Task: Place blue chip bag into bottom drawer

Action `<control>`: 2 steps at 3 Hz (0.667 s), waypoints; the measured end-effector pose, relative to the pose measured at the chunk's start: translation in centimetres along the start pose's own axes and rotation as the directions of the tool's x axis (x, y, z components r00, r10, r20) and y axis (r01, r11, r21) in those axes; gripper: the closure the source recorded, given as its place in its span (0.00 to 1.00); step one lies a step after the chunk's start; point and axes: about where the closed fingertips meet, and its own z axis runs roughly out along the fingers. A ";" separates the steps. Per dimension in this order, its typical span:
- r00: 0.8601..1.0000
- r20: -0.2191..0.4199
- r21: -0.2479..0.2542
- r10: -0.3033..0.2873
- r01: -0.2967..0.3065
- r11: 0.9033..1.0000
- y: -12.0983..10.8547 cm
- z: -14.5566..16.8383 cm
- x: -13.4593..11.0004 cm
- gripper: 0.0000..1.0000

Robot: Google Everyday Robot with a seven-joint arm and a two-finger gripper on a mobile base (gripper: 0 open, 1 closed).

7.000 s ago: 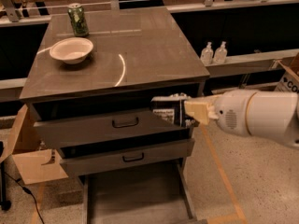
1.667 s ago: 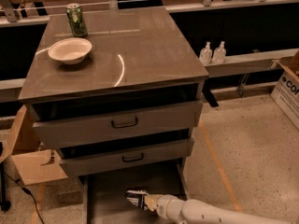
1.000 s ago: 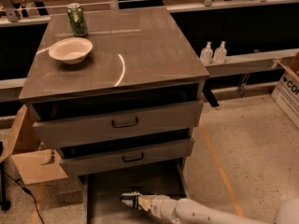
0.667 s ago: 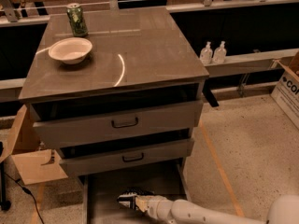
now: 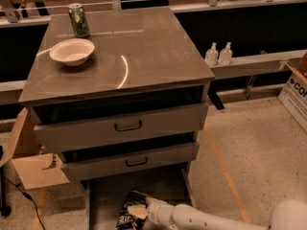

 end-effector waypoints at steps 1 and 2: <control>0.999 0.022 0.022 0.025 -0.026 0.999 -0.4 -0.7 -0.5 0.00; 0.997 0.064 0.099 0.042 -0.048 0.994 -1.6 -2.7 -2.0 0.00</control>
Offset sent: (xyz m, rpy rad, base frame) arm 0.0283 -0.0703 0.0398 -0.0867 -0.0618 -0.2822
